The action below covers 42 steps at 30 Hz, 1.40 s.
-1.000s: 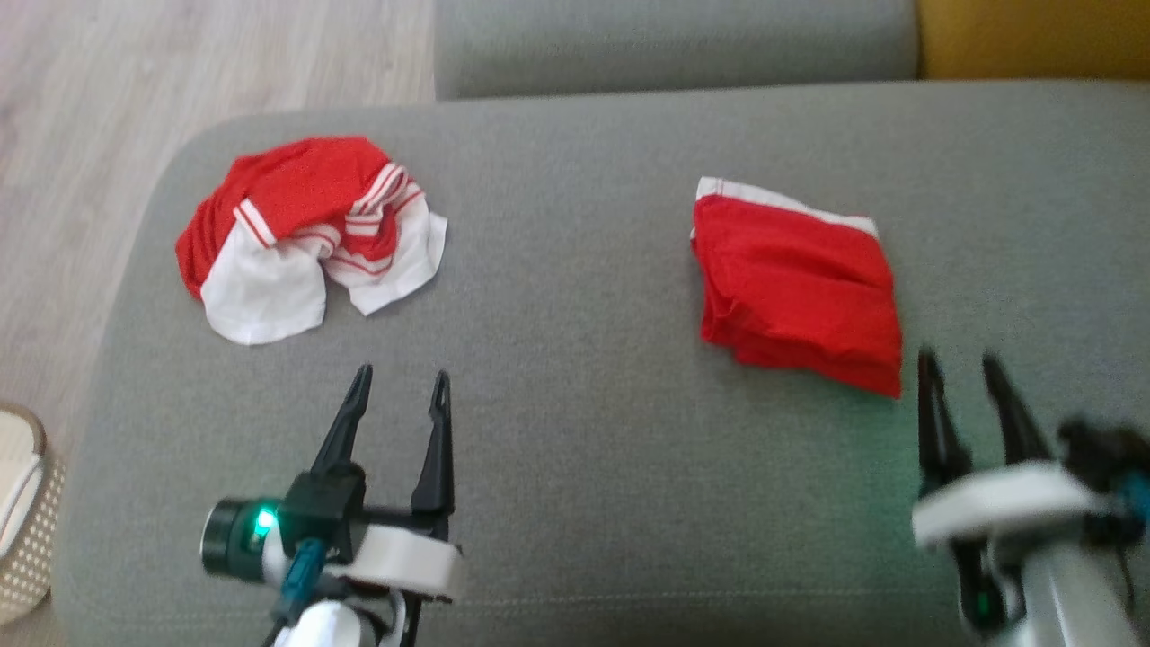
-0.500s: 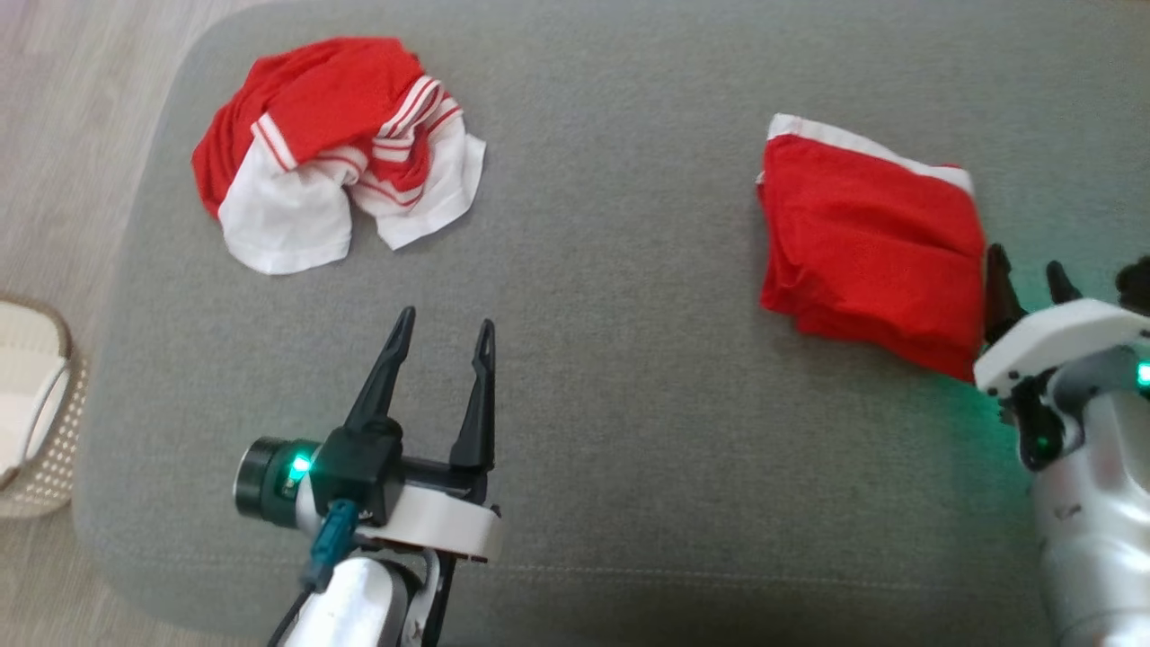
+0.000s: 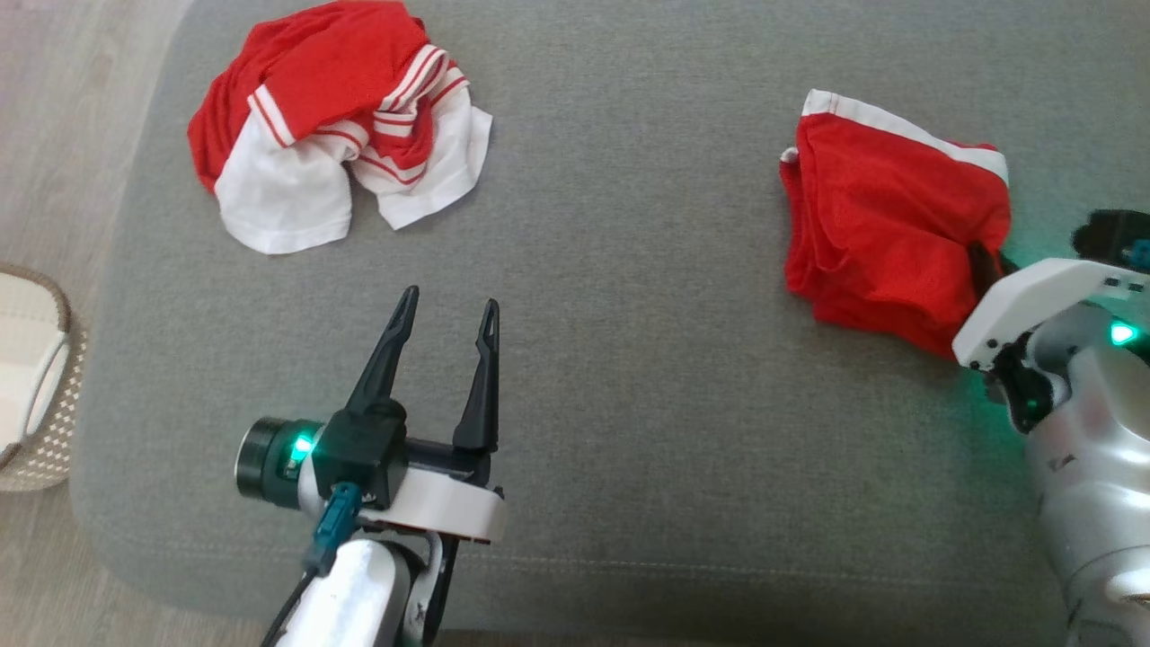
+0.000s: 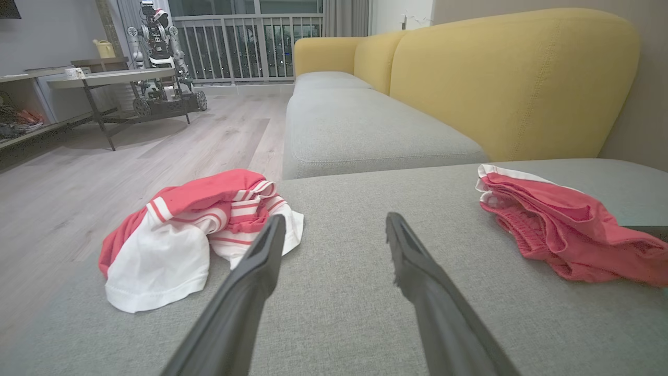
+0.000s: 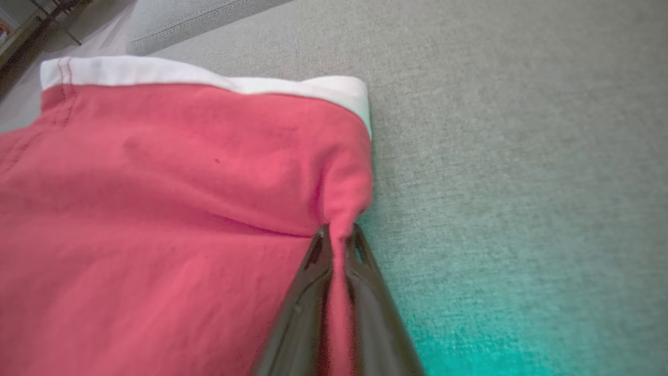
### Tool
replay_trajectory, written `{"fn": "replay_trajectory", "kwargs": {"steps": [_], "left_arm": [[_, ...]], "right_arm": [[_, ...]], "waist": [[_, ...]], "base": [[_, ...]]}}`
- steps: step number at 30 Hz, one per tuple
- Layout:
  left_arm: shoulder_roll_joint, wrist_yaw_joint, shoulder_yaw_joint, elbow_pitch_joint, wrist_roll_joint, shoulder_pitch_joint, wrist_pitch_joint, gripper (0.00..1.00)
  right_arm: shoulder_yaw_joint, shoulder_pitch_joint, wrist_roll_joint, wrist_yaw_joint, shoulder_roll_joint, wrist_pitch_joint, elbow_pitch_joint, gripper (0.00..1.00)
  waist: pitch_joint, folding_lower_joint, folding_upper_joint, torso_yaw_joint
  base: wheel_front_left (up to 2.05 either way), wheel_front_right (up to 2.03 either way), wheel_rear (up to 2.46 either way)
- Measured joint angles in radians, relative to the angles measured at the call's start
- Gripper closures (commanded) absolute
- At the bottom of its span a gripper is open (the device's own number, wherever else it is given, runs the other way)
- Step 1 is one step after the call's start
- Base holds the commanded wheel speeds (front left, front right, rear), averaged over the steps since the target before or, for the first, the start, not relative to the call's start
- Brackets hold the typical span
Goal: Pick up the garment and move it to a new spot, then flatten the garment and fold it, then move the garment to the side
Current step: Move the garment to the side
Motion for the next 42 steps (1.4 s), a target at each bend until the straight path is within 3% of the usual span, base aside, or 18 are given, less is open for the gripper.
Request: {"fn": "replay_trajectory", "kwargs": {"steps": [4, 12, 18, 28, 42], "left_arm": [[0.0, 0.002, 0.001, 0.001, 0.0, 0.0, 0.0, 0.0], [0.0, -0.008, 0.002, -0.015, 0.011, 0.0, 0.0, 0.0], [0.001, -0.019, 0.004, -0.015, 0.028, 0.0, 0.0, 0.0], [0.018, -0.029, 0.004, -0.039, 0.055, -0.008, 0.0, 0.0], [0.042, -0.037, 0.002, -0.047, 0.065, -0.057, 0.0, 0.0]], "right_arm": [[0.062, -0.002, -0.024, 0.0, -0.018, -0.031, 0.0, 1.0], [0.125, 0.019, -0.051, 0.0, -0.145, -0.053, -0.061, 1.0], [0.146, 0.053, -0.038, 0.0, -0.2, -0.038, -0.145, 1.0], [0.129, 0.112, -0.049, 0.0, -0.235, 0.012, -0.351, 1.0], [0.032, 0.111, -0.253, 0.0, -0.236, 0.065, -0.539, 1.0]], "waist": [[0.001, 0.0, 0.0, -0.022], [0.008, 0.0, 0.0, -0.088], [0.018, 0.0, 0.0, -0.144], [0.053, 0.0, 0.0, -0.215], [0.13, 0.0, 0.0, -0.272]], "base": [[0.0, 0.0, 0.0], [0.0, 0.0, 0.0], [0.0, 0.0, 0.0], [0.0, 0.0, 0.0], [0.0, 0.0, 0.0]]}}
